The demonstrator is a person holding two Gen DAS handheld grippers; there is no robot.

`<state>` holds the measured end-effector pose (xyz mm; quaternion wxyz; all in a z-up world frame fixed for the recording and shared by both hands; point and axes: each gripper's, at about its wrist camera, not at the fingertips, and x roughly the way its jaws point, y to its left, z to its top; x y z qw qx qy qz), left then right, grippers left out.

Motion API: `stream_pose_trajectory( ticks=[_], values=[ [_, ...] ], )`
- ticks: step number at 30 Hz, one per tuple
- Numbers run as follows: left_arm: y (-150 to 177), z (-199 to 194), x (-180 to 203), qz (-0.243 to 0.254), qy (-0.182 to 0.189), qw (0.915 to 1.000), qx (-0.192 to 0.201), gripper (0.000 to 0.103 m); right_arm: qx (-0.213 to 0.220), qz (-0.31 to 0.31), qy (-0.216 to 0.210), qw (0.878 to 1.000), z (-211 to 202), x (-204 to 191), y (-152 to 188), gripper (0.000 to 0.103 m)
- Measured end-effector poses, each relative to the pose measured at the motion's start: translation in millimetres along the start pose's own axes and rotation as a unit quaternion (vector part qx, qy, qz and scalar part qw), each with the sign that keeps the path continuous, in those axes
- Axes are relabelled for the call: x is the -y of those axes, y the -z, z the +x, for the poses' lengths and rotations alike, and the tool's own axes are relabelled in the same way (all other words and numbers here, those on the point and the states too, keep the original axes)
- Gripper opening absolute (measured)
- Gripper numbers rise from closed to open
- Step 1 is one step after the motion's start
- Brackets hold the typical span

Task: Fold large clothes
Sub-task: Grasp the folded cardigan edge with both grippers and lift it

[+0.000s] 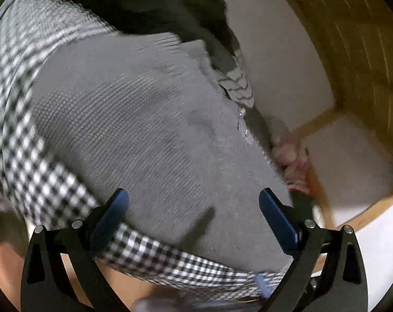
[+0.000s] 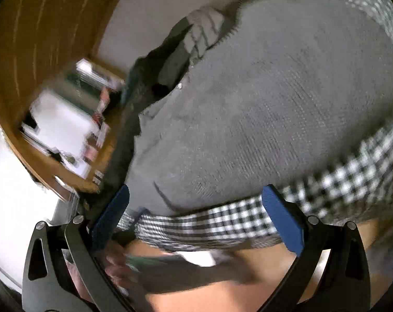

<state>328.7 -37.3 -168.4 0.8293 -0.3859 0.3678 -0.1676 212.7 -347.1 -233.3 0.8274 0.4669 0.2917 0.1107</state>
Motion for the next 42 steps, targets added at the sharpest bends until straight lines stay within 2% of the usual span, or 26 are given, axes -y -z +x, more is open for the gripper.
stream_pose_trajectory(
  ticks=[2,5,8,10,12,14,17,18,20,21,22,23,24,26,28,31,34,35,38,42],
  values=[
    [7,1,-15,-0.047,0.02,0.9987,-0.001,0.098,0.008,0.064,-0.041,0.997,-1,22,2,0.1],
    [16,13,-36,-0.103,0.046,0.9935,-0.017,0.098,0.028,0.154,-0.093,0.983,-2,58,6,0.1],
    [17,31,-49,-0.136,0.083,0.9869,-0.024,0.098,0.051,0.179,-0.121,0.975,-1,69,4,0.1],
    [12,41,-54,-0.149,0.101,0.9837,-0.014,0.098,0.058,0.195,-0.122,0.971,4,73,0,0.1],
    [7,46,-57,-0.15,0.095,0.9841,-0.002,0.098,0.069,0.231,-0.129,0.962,10,83,-1,0.1],
    [4,54,-63,-0.166,0.101,0.981,-0.004,0.098,0.09,0.238,-0.109,0.961,14,89,-2,0.098],
    [0,60,-71,-0.185,0.112,0.9763,-0.004,0.098,0.112,0.25,-0.086,0.958,13,92,-4,0.09],
    [0,61,-73,-0.19,0.116,0.975,-0.004,0.098,0.114,0.253,-0.088,0.957,13,93,-3,0.089],
    [-1,64,-72,-0.187,0.119,0.975,-0.009,0.097,0.117,0.245,-0.09,0.958,12,89,-1,0.082],
    [-4,65,-73,-0.189,0.121,0.9744,-0.011,0.094,0.119,0.238,-0.092,0.959,11,87,-2,0.064],
    [-7,64,-74,-0.189,0.116,0.975,-0.012,0.073,0.12,0.233,-0.092,0.961,7,87,-4,0.049],
    [-14,64,-76,-0.187,0.106,0.9767,-0.012,0.045,0.124,0.227,-0.099,0.961,4,84,-6,0.042],
    [-19,63,-76,-0.18,0.102,0.9783,-0.014,0.039,0.125,0.222,-0.107,0.961,2,82,-8,0.031],
    [-23,62,-69,-0.152,0.099,0.9832,-0.019,0.03,0.128,0.208,-0.118,0.963,-4,76,-13,0.024],
    [-27,58,-57,-0.126,0.089,0.9879,-0.018,0.027,0.127,0.199,-0.112,0.965,-6,68,-17,0.015],
    [-32,49,-33,-0.08,0.061,0.9948,-0.016,0.022,0.129,0.181,-0.09,0.971,-15,52,-20,0.014],
    [-37,40,-6,-0.031,0.036,0.9988,-0.01,0.016,0.138,0.171,-0.091,0.971,-28,37,-26,0.014],
    [-39,38,9,-0.001,0.023,0.9997,-0.004,0.014,0.141,0.171,-0.1,0.97,-33,30,-29,0.014],
    [-45,50,56,0.071,0.008,0.9974,0.014,0.014,0.153,0.156,-0.115,0.969,-40,13,-42,0.014],
    [-57,56,85,0.108,0.011,0.9937,0.028,0.014,0.16,0.111,-0.13,0.972,-46,-5,-70,0.014]
  ],
)
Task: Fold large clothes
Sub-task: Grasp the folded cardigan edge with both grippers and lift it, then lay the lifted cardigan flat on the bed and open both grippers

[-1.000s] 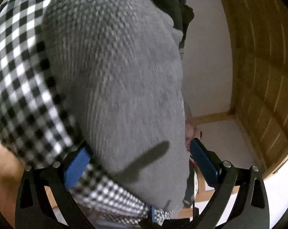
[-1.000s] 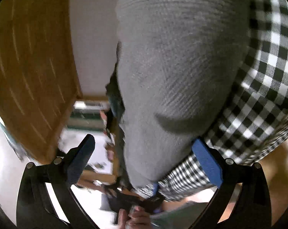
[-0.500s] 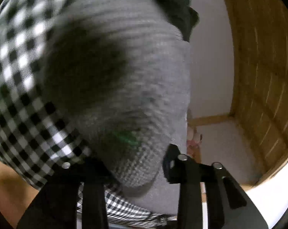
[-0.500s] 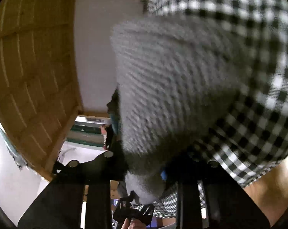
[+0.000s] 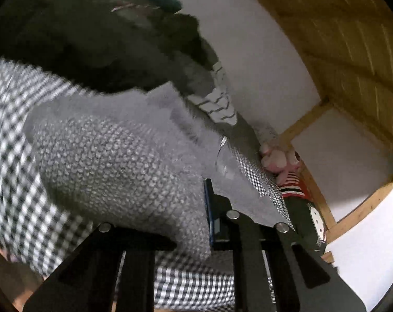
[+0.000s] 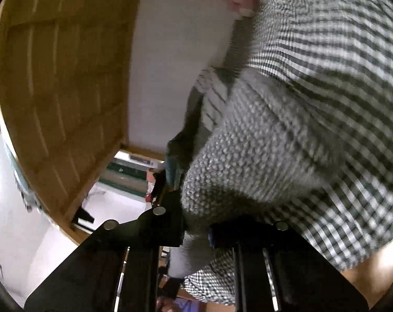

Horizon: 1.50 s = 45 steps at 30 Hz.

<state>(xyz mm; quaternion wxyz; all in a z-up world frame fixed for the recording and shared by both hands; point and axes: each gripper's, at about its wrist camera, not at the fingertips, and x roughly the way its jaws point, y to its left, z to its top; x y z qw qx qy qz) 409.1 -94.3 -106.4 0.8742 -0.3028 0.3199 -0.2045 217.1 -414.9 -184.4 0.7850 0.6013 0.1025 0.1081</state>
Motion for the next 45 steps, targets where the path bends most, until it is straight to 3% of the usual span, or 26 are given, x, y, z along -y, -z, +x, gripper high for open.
stream_pose_trajectory(
  ticks=[5,9,10,14,16,18,20,21,22,24,25,26,28,29,31,32,33,35,38,39,40,42,44,45],
  values=[
    [-70,19,13,0.055,-0.003,0.9983,0.019,0.015,-0.011,-0.035,-0.029,0.999,48,-31,-52,0.014],
    [-121,55,36,0.083,-0.018,0.9964,-0.002,0.015,-0.024,-0.022,-0.016,0.999,107,-46,-99,0.014],
    [-139,80,42,0.088,-0.03,0.9955,-0.016,0.016,-0.029,-0.008,-0.012,0.999,126,-45,-111,0.014],
    [-192,158,43,0.092,-0.081,0.9899,-0.071,0.018,-0.041,0.015,0.051,0.998,197,-43,-156,0.014],
    [-209,197,34,0.094,-0.105,0.9846,-0.104,0.019,-0.053,0.025,0.106,0.993,238,-33,-175,0.017],
    [-216,233,30,0.114,-0.128,0.9763,-0.132,0.023,-0.068,0.039,0.152,0.985,275,-18,-191,0.029],
    [-216,256,32,0.141,-0.142,0.969,-0.145,0.035,-0.069,0.045,0.174,0.981,302,0,-206,0.054],
    [-216,266,34,0.155,-0.145,0.9651,-0.153,0.04,-0.071,0.045,0.176,0.981,309,5,-210,0.075],
    [-218,278,40,0.172,-0.147,0.9597,-0.166,0.048,-0.073,0.047,0.174,0.981,317,8,-215,0.083],
    [-225,290,53,0.187,-0.13,0.9577,-0.176,0.068,-0.073,0.047,0.157,0.984,331,0,-229,0.096],
    [-228,288,57,0.186,-0.103,0.9609,-0.177,0.1,-0.068,0.032,0.141,0.987,332,-14,-236,0.097],
    [-235,281,70,0.195,-0.078,0.9646,-0.159,0.097,-0.06,-0.001,0.134,0.989,330,-35,-244,0.1],
    [-242,262,91,0.24,-0.103,0.96,-0.1,0.097,-0.053,-0.083,0.148,0.984,322,-79,-251,0.1],
    [-247,248,105,0.262,-0.103,0.9573,-0.065,0.097,-0.057,-0.135,0.161,0.976,322,-100,-249,0.1],
    [-248,231,119,0.261,-0.082,0.9608,-0.046,0.097,-0.079,-0.271,0.229,0.932,328,-148,-225,0.1],
    [-244,231,121,0.257,-0.083,0.9613,-0.057,0.097,-0.084,-0.307,0.248,0.915,331,-153,-214,0.1],
    [-235,235,120,0.254,-0.093,0.9601,-0.073,0.097,-0.087,-0.366,0.278,0.884,336,-161,-188,0.1],
    [-217,246,107,0.246,-0.136,0.9563,-0.08,0.097,-0.106,-0.429,0.323,0.837,350,-152,-135,0.1],
    [-193,266,65,0.232,-0.246,0.9369,-0.089,0.097,-0.162,-0.443,0.368,0.801,371,-103,-81,0.099],
    [-187,273,54,0.233,-0.253,0.9332,-0.104,0.097,-0.178,-0.441,0.388,0.79,374,-83,-71,0.099],
    [-176,283,44,0.256,-0.261,0.9238,-0.112,0.097,-0.193,-0.435,0.407,0.78,379,-63,-62,0.099],
    [-161,289,38,0.301,-0.272,0.9088,-0.099,0.097,-0.187,-0.448,0.42,0.766,385,-38,-51,0.099],
    [-158,294,41,0.305,-0.283,0.9036,-0.099,0.097,-0.184,-0.436,0.427,0.771,390,-34,-55,0.099],
    [-159,292,45,0.297,-0.282,0.9068,-0.099,0.097,-0.186,-0.433,0.433,0.768,393,-35,-55,0.099]
  ],
)
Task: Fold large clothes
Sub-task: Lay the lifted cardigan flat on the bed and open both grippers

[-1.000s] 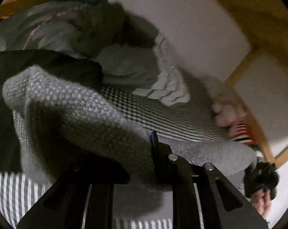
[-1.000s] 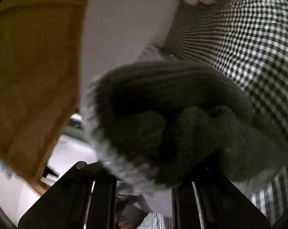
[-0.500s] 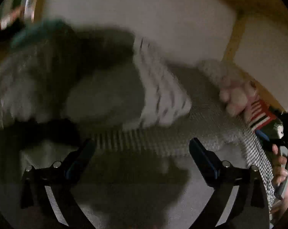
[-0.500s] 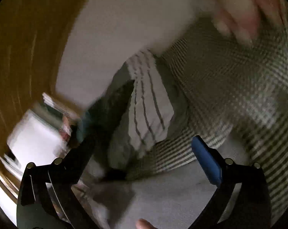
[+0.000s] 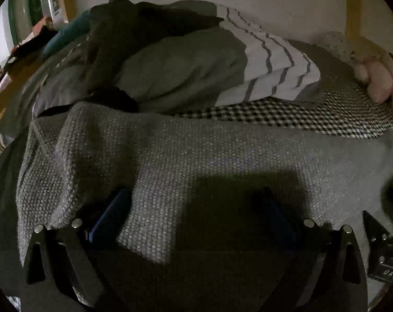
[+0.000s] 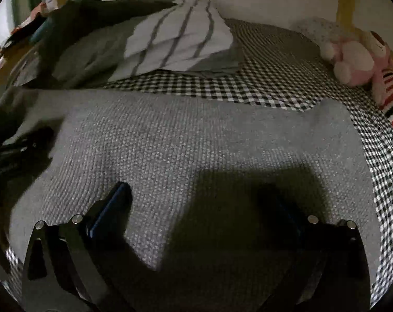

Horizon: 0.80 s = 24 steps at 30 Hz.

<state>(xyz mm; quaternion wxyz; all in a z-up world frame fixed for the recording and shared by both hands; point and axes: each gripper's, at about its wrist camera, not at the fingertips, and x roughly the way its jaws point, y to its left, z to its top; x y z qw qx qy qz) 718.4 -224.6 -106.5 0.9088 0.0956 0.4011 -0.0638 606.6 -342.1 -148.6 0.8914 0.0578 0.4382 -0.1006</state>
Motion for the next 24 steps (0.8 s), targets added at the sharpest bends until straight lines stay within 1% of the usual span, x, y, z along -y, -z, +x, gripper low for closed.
stream_pose_trajectory(
  ticks=[1,2,3,4,5,7,8,9,10,11,12,14,18,22,24],
  values=[
    [-1,-8,0,-0.006,0.007,1.0,0.002,0.097,-0.002,0.003,0.0,1.0,-3,0,-3,0.099],
    [-1,-23,1,-0.018,0.021,0.9995,0.013,0.097,0.002,0.007,-0.005,1.0,-12,2,-4,0.099],
    [2,-39,2,-0.024,0.038,0.9986,0.026,0.097,0.011,0.012,-0.011,1.0,-19,4,-2,0.099],
    [6,-51,5,-0.023,0.052,0.9978,0.035,0.097,0.025,0.022,-0.015,0.999,-36,11,3,0.099],
    [12,-60,11,-0.014,0.063,0.9971,0.039,0.097,0.039,0.033,-0.012,0.999,-54,21,13,0.099],
    [33,-64,29,0.011,0.074,0.9967,0.031,0.097,0.05,0.046,0.001,0.998,-70,31,26,0.099],
    [45,-58,38,0.021,0.072,0.997,0.017,0.097,0.044,0.047,0.005,0.998,-71,35,33,0.099],
    [55,-48,42,0.018,0.057,0.9981,0.011,0.097,0.034,0.042,0.008,0.998,-68,34,38,0.099],
    [60,-43,41,0.012,0.054,0.9984,0.014,0.097,0.022,0.027,0.019,0.999,-58,32,44,0.099],
    [65,-39,38,0.0,0.06,0.998,0.019,0.097,0.016,0.013,0.027,0.999,-49,29,50,0.099],
    [69,-36,33,-0.02,0.074,0.9967,0.028,0.098,0.012,0.005,0.031,0.999,-43,27,52,0.099],
    [73,-33,30,-0.029,0.079,0.9959,0.032,0.098,0.016,-0.007,0.04,0.999,-35,25,55,0.1],
    [75,-34,35,-0.018,0.068,0.9969,0.036,0.098,0.025,-0.008,0.053,0.998,-30,23,59,0.1],
    [76,-36,38,-0.015,0.062,0.997,0.043,0.099,0.012,0.016,0.052,0.998,-46,26,56,0.1],
    [77,-36,39,-0.014,0.06,0.997,0.048,0.099,0.01,0.013,0.052,0.999,-44,27,58,0.1]
  ],
)
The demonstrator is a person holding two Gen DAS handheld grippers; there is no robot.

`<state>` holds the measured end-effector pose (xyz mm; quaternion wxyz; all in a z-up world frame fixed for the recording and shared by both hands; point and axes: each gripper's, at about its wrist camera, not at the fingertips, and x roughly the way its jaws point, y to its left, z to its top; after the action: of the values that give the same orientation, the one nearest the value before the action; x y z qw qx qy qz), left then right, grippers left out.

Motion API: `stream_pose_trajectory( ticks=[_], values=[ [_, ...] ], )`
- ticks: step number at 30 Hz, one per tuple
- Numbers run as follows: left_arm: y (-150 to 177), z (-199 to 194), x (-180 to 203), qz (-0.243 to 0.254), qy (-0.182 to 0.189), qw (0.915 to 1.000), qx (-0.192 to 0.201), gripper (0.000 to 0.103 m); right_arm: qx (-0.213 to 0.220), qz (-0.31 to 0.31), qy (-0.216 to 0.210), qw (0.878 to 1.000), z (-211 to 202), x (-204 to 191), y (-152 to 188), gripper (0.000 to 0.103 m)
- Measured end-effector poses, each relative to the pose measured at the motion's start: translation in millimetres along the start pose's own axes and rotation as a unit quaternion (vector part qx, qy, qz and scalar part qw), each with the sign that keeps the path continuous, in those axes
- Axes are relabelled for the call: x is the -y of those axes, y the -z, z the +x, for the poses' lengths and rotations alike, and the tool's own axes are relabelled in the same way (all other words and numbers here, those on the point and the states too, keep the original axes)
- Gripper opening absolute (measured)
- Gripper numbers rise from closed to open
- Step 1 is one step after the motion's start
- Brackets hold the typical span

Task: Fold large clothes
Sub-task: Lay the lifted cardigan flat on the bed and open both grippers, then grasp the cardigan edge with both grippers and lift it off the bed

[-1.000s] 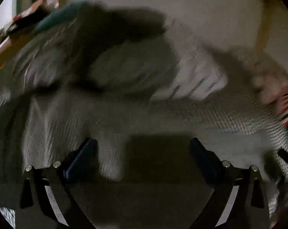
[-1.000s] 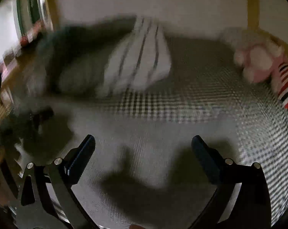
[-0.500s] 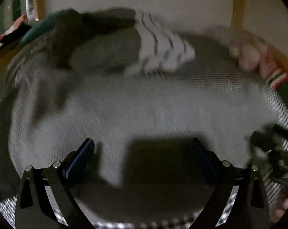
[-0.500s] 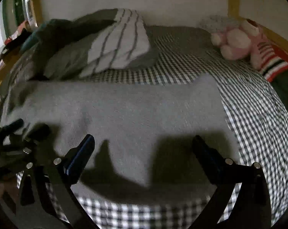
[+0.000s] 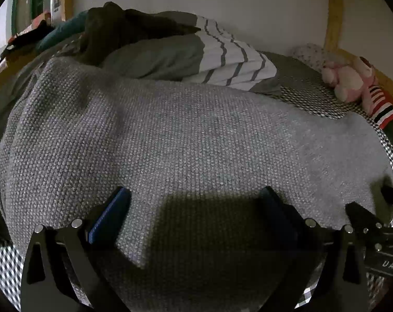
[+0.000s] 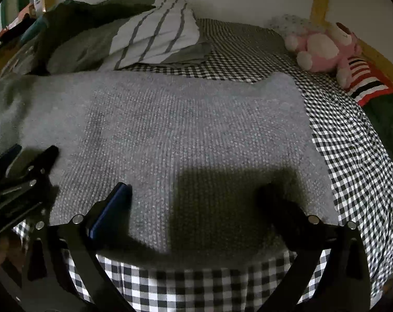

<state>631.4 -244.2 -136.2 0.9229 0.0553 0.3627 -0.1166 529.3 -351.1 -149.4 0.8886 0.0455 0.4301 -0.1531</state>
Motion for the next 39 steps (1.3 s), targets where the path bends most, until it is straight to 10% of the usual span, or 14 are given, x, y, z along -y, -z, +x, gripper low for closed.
stream_pose_trajectory(
  ticks=[13,21,29,34,37,38,39],
  values=[
    [1,-2,0,-0.003,-0.004,0.9999,0.012,0.099,0.005,0.007,-0.002,1.0,10,0,0,0.1],
    [-8,-7,-2,-0.004,0.007,0.9999,-0.011,0.098,0.037,0.092,-0.088,0.991,-51,28,28,0.1],
    [8,-63,-46,-0.144,0.105,0.9839,-0.014,0.097,0.03,0.173,-0.159,0.972,-61,57,71,0.1],
    [47,-67,-82,-0.281,0.168,0.9436,-0.053,0.097,-0.018,0.305,-0.308,0.901,-34,74,89,0.1],
    [79,-48,-108,-0.411,0.224,0.8798,-0.081,0.097,-0.051,0.393,-0.403,0.825,-8,78,105,0.101],
    [90,-40,-117,-0.458,0.238,0.8528,-0.081,0.097,-0.045,0.403,-0.408,0.818,-6,79,106,0.1],
    [93,-39,-121,-0.469,0.241,0.8467,-0.073,0.097,-0.041,0.408,-0.411,0.814,-4,80,106,0.1]
  ],
)
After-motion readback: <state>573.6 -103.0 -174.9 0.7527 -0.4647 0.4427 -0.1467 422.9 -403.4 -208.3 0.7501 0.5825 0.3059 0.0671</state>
